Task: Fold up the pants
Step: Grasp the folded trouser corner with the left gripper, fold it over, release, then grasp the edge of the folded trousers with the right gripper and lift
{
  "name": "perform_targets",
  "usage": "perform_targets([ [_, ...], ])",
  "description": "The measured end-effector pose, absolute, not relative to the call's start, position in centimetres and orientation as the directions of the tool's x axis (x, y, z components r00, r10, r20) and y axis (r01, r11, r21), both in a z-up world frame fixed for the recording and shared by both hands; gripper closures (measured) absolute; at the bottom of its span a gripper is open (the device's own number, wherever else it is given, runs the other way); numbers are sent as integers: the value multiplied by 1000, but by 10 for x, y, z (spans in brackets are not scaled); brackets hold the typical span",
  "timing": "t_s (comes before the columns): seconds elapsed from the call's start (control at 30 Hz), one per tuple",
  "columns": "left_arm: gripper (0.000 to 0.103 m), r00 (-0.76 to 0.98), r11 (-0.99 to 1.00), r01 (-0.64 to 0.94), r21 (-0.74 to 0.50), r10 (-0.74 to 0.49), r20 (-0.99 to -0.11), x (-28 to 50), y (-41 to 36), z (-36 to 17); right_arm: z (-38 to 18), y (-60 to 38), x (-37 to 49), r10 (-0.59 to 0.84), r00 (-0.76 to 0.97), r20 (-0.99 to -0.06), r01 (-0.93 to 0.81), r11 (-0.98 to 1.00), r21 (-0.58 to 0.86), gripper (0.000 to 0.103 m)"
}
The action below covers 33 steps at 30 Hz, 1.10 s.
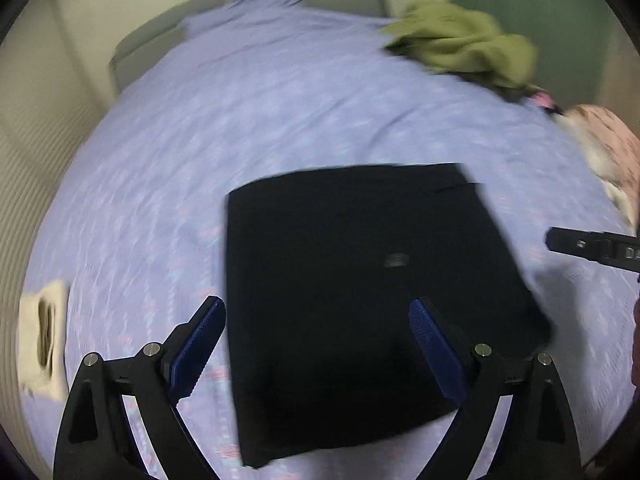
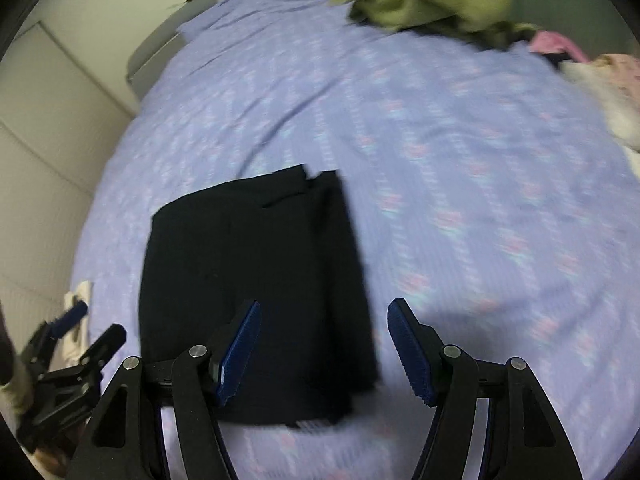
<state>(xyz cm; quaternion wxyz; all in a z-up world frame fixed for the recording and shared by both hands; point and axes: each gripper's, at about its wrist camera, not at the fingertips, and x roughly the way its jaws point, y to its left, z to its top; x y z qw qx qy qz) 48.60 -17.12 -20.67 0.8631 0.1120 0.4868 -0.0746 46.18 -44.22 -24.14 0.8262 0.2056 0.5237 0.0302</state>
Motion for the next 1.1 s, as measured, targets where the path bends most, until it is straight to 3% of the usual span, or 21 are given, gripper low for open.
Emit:
perform_targets([
  [0.1,9,501,983,156,100,8,-865,500,-149,-216,-267,-430,490,353,405,-843,146,886,441,46],
  [0.23,9,490,988,132,80,5,-872,507,-147,-223,-292,-421,507,382,361,-851,160,873,461,47],
  [0.3,9,477,986,146,81,2,-879,509,-152,-230,-301,-417,510,386,327,-863,167,875,454,56],
  [0.47,9,468,980,182,78,-16,-883,511,-159,-235,-274,-406,501,355,364,-861,99,905,414,68],
  [0.57,9,463,980,187,68,-27,-886,513,-160,-236,-261,-402,499,442,396,-805,44,867,497,70],
  [0.7,9,450,980,186,69,-22,-893,515,-162,-238,-289,-397,518,444,317,-838,70,870,488,69],
  [0.73,9,451,980,188,70,-22,-892,515,-162,-237,-299,-399,522,438,286,-852,109,869,483,74],
  [0.77,9,452,979,190,72,-22,-892,516,-162,-237,-303,-400,523,429,277,-860,126,871,475,97],
  [0.93,9,468,977,195,83,-18,-884,516,-161,-231,-270,-412,507,280,406,-870,125,926,357,98],
  [1.03,9,457,978,195,80,-19,-889,517,-162,-233,-296,-429,509,261,347,-901,195,920,341,97],
  [1.07,9,455,977,196,81,-18,-890,517,-163,-234,-299,-430,509,265,339,-903,196,919,343,94],
  [1.1,9,456,977,199,82,-18,-890,516,-164,-235,-297,-429,508,256,343,-904,186,924,333,81],
])
